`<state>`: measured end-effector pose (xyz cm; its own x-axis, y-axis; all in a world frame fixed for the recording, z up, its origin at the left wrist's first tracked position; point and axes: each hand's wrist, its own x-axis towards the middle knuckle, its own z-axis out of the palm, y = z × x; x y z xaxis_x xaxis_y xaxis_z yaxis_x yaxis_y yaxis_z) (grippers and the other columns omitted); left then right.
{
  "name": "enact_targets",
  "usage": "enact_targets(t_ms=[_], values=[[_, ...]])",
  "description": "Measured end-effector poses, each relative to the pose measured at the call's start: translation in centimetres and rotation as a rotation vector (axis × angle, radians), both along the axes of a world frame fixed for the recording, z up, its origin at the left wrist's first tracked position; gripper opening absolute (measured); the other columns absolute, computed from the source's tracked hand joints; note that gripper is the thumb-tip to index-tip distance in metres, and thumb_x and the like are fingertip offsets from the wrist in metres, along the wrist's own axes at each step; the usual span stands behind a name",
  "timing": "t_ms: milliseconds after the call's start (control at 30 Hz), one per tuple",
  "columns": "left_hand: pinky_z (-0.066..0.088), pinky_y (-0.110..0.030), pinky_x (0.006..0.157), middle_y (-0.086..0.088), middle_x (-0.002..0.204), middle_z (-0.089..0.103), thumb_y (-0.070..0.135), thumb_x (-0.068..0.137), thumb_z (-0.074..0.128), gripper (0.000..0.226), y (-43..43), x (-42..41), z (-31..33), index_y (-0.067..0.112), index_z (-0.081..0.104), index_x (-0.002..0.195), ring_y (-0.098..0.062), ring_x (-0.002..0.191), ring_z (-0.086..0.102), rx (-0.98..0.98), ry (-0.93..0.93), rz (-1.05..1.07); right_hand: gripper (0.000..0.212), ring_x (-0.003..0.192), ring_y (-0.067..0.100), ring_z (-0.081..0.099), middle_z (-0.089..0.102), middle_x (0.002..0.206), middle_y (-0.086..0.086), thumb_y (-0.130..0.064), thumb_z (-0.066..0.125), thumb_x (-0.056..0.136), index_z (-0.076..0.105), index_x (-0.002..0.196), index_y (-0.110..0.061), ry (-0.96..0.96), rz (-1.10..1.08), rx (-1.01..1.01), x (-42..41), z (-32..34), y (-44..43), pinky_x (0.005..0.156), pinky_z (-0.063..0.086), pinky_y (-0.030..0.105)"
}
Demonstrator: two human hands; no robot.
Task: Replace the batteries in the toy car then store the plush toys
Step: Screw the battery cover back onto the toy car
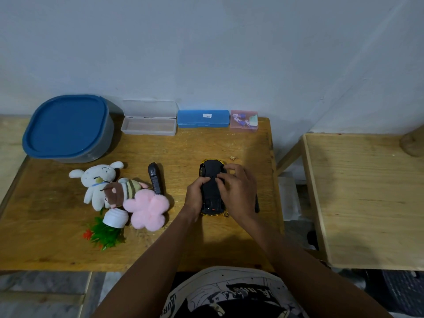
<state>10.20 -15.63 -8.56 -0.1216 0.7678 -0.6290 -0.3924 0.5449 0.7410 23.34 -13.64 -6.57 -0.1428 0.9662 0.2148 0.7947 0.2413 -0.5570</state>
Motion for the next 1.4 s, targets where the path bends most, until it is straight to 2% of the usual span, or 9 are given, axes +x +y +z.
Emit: enact_targets(t_ms=[133,333,567,800,900,1067,1133,1233,1400], values=[[0.052,-0.035,0.067,-0.017,0.095,0.068,0.032,0.093,0.051,0.040,-0.1,0.0,0.2,0.002,0.068,0.114,-0.030,0.079,0.066,-0.005,-0.033,0.009,0.019,0.112,0.016,0.051,0.057,0.118,-0.007,-0.032,0.069,0.088,0.075,0.104,-0.023,0.071,0.004,-0.060,0.4,0.1,0.2,0.095,0.046,0.046],[0.051,-0.039,0.073,-0.019,0.101,0.069,0.041,0.077,0.058,0.059,-0.1,0.0,0.1,0.001,0.066,0.120,-0.034,0.087,0.065,-0.016,-0.039,0.022,0.015,0.115,0.018,0.050,0.057,0.118,-0.005,-0.027,0.069,0.089,0.076,0.102,-0.023,0.150,0.046,-0.138,0.9,0.4,0.8,0.095,0.046,0.039],[0.051,-0.038,0.073,-0.021,0.106,0.066,0.028,0.096,0.047,0.044,-0.1,-0.1,-0.1,-0.002,0.062,0.126,-0.034,0.089,0.063,-0.015,-0.069,0.039,0.012,0.117,0.016,0.046,0.057,0.116,-0.005,-0.028,0.071,0.088,0.077,0.098,-0.025,0.200,0.042,-0.228,0.6,0.7,1.7,0.099,0.043,0.041],[0.051,-0.039,0.075,-0.021,0.108,0.066,0.033,0.086,0.055,0.054,0.0,-0.2,0.4,-0.003,0.061,0.127,-0.036,0.094,0.062,-0.021,-0.063,0.043,0.010,0.117,0.014,0.044,0.057,0.115,-0.007,-0.030,0.072,0.086,0.077,0.094,-0.027,0.214,0.041,-0.265,0.5,0.9,2.0,0.099,0.043,0.044],[0.052,-0.037,0.072,-0.020,0.107,0.065,0.026,0.094,0.050,0.045,0.0,-0.3,0.2,-0.003,0.061,0.126,-0.033,0.088,0.063,-0.021,-0.066,0.029,0.008,0.118,0.014,0.044,0.057,0.115,-0.008,-0.030,0.073,0.086,0.078,0.092,-0.028,0.235,0.011,-0.311,0.3,1.2,2.0,0.100,0.042,0.044],[0.053,-0.034,0.068,-0.018,0.105,0.064,0.019,0.099,0.042,0.042,0.1,-0.4,0.5,-0.006,0.058,0.128,-0.028,0.084,0.063,0.003,-0.097,-0.003,0.004,0.115,0.013,0.051,0.062,0.110,-0.009,-0.030,0.078,0.080,0.078,0.084,-0.033,0.249,-0.049,-0.411,-0.3,1.5,2.6,0.091,0.032,0.027],[0.054,-0.033,0.067,-0.017,0.102,0.065,0.020,0.098,0.042,0.041,0.0,-0.5,0.7,-0.004,0.059,0.126,-0.027,0.082,0.064,0.001,-0.091,-0.014,0.008,0.115,0.013,0.051,0.062,0.108,-0.011,-0.032,0.079,0.078,0.074,0.079,-0.037,0.243,-0.074,-0.427,-0.5,1.5,2.8,0.090,0.028,0.026],[0.052,-0.036,0.071,-0.017,0.103,0.065,0.020,0.098,0.042,0.038,0.0,-0.6,0.5,-0.003,0.061,0.122,-0.028,0.084,0.064,0.003,-0.075,-0.023,0.023,0.114,0.017,0.052,0.063,0.106,-0.011,-0.033,0.081,0.073,0.062,0.069,-0.044,0.257,-0.120,-0.421,-0.7,1.2,2.8,0.094,0.036,0.034],[0.051,-0.037,0.073,-0.017,0.100,0.066,0.021,0.098,0.042,0.037,-0.1,-0.5,0.7,0.000,0.063,0.119,-0.030,0.086,0.064,-0.021,-0.075,-0.015,0.037,0.116,0.022,0.051,0.058,0.113,-0.005,-0.035,0.084,0.065,0.049,0.076,-0.041,0.356,-0.268,-0.463,-1.4,0.8,2.4,0.090,0.048,0.043]])
